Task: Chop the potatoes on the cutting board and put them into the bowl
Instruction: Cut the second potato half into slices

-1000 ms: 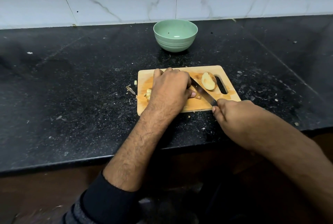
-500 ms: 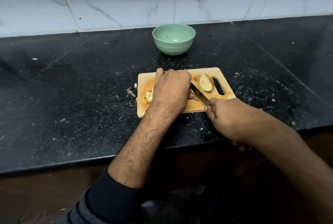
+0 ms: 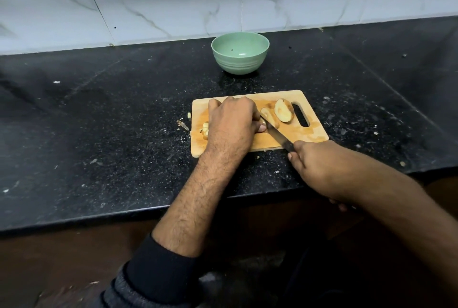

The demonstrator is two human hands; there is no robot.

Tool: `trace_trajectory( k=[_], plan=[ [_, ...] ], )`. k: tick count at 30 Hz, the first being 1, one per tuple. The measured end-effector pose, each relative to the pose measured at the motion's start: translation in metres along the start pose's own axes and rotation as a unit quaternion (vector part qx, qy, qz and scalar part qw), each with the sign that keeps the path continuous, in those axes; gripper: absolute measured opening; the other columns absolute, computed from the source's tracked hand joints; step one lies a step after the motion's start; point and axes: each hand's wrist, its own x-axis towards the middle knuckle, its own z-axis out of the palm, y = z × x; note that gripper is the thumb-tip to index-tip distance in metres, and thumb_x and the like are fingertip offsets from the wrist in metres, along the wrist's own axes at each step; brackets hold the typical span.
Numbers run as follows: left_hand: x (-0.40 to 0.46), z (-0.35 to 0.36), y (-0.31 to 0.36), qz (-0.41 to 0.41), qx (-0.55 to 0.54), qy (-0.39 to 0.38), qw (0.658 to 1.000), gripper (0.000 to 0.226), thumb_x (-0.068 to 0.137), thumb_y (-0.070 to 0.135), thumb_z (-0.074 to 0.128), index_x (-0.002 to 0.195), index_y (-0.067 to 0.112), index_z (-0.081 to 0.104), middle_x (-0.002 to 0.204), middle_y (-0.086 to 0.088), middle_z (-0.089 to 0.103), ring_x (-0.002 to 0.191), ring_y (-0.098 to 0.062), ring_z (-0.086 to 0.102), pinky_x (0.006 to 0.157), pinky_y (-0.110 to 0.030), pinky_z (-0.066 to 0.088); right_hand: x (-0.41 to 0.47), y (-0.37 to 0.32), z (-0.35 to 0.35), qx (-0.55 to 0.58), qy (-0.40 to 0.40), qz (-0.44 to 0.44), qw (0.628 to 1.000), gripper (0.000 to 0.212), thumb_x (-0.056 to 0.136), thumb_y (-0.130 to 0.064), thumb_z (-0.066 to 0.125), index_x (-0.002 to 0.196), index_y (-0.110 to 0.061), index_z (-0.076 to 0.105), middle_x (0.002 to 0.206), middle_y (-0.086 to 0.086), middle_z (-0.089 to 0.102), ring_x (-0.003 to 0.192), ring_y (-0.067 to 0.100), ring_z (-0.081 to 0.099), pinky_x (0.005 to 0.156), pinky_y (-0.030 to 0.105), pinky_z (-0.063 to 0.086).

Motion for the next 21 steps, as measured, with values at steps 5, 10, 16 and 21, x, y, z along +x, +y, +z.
trace_trajectory(
  k=[5,10,16,21],
  plan=[
    [-0.002,0.002,-0.002,-0.008,-0.038,0.008,0.999,0.020,0.081,0.044,0.078,0.092,0.029,0.072,0.099,0.011,0.071,0.107,-0.013,0.054,0.088,-0.034,0.022,-0.024,0.016,0.002,0.047,-0.030,0.007,0.998,0.022,0.108,-0.043,0.029,0.114,-0.028,0.044,0.080,0.009,0.063,0.039,0.013,0.056,0.038,0.024,0.050],
    [-0.009,0.004,-0.004,-0.006,-0.054,0.033,0.998,0.019,0.082,0.045,0.077,0.090,0.028,0.075,0.097,0.010,0.071,0.106,-0.014,0.053,0.092,-0.036,0.025,-0.039,0.027,0.002,0.022,-0.011,-0.003,1.000,0.024,0.108,-0.046,0.030,0.094,-0.032,0.044,0.076,0.001,0.061,0.044,0.007,0.054,0.039,0.020,0.040],
    [-0.012,0.007,-0.005,-0.002,-0.045,0.041,0.998,0.016,0.085,0.042,0.075,0.092,0.028,0.075,0.099,0.010,0.070,0.105,-0.014,0.052,0.091,-0.037,0.026,-0.036,0.016,0.001,0.062,0.105,-0.014,0.992,0.036,0.106,-0.052,0.030,0.086,-0.027,0.046,0.080,0.002,0.060,0.071,0.017,0.059,0.059,0.034,0.043],
    [-0.013,0.007,-0.003,0.002,-0.012,0.040,0.999,0.014,0.089,0.040,0.071,0.097,0.029,0.073,0.101,0.009,0.069,0.107,-0.014,0.051,0.088,-0.036,0.022,-0.015,-0.002,0.003,0.036,0.082,-0.015,0.996,0.029,0.107,-0.051,0.028,0.095,-0.030,0.044,0.086,0.000,0.056,0.084,0.021,0.058,0.071,0.036,0.046]
  ],
)
